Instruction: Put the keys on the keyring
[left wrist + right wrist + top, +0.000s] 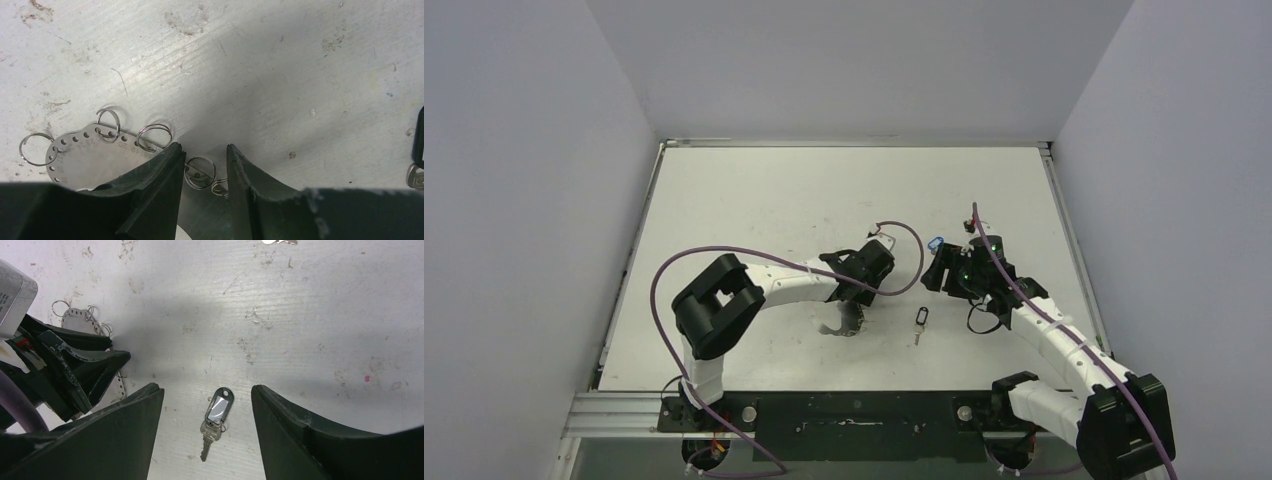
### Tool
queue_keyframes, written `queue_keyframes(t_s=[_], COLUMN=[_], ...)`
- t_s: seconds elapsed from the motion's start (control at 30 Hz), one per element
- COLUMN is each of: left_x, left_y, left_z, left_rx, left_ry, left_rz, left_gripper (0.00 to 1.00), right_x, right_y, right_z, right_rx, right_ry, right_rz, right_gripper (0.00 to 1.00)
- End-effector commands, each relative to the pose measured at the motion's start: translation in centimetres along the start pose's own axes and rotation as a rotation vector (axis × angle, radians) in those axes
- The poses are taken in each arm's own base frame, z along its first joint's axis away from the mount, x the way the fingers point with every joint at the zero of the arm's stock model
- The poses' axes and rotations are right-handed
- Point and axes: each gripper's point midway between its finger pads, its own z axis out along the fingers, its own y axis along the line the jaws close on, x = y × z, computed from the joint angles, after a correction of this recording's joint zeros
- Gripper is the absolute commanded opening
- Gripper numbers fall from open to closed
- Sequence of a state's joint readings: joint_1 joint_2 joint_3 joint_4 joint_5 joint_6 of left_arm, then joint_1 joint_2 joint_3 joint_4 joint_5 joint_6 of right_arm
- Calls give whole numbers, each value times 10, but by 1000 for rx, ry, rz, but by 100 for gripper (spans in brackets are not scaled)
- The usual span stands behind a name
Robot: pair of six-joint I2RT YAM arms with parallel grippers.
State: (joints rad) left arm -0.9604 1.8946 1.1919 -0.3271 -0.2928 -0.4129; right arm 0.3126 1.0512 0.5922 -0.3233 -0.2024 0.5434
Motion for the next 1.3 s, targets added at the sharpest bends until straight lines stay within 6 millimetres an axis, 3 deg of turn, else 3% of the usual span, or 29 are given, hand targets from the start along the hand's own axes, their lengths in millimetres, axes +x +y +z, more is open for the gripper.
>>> queue_keyframes(t_s=[0.0,0.4,0.7,0.93,1.27], left_x=[-10,-13,-3,17,31], left_y=[10,10,12,36,63], left_z=[-16,-57,-73,-90,-121], left_rx=[-40,103,412,477,450], left_ry=[-32,-103,-152,-226,-350], left_rz=[8,-114,-356,-450,-410], left_gripper=[35,39,41,41,42], right_x=[-6,10,33,39,55], right_y=[8,43,96,117,151], right_z=[2,18,28,24,12], right_rx=[-51,-246,-350,-425,-499], right_ry=[-18,73,160,110,27], right_rz=[6,-63,-265,-415,-712], right_gripper=[66,65,63,65,73])
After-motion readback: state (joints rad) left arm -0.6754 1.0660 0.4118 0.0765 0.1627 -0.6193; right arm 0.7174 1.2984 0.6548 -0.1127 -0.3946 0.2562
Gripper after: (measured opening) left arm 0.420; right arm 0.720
